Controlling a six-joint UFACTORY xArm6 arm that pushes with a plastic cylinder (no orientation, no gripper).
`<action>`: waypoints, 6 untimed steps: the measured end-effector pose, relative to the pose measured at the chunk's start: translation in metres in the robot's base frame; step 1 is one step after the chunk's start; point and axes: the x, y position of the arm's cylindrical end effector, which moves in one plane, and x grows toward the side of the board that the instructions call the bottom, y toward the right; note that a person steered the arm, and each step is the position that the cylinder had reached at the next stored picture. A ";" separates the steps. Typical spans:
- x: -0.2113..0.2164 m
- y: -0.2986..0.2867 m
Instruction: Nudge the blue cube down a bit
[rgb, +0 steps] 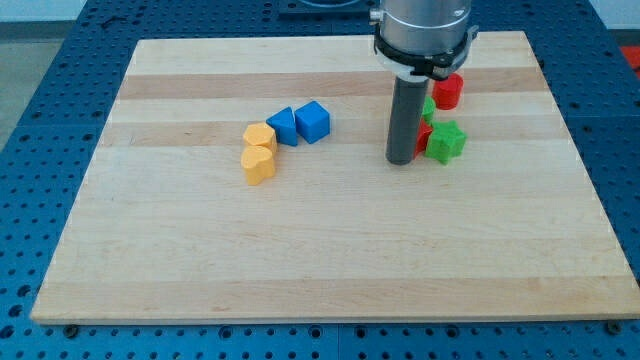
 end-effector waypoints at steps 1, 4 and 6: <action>0.000 0.000; -0.026 -0.060; -0.105 -0.050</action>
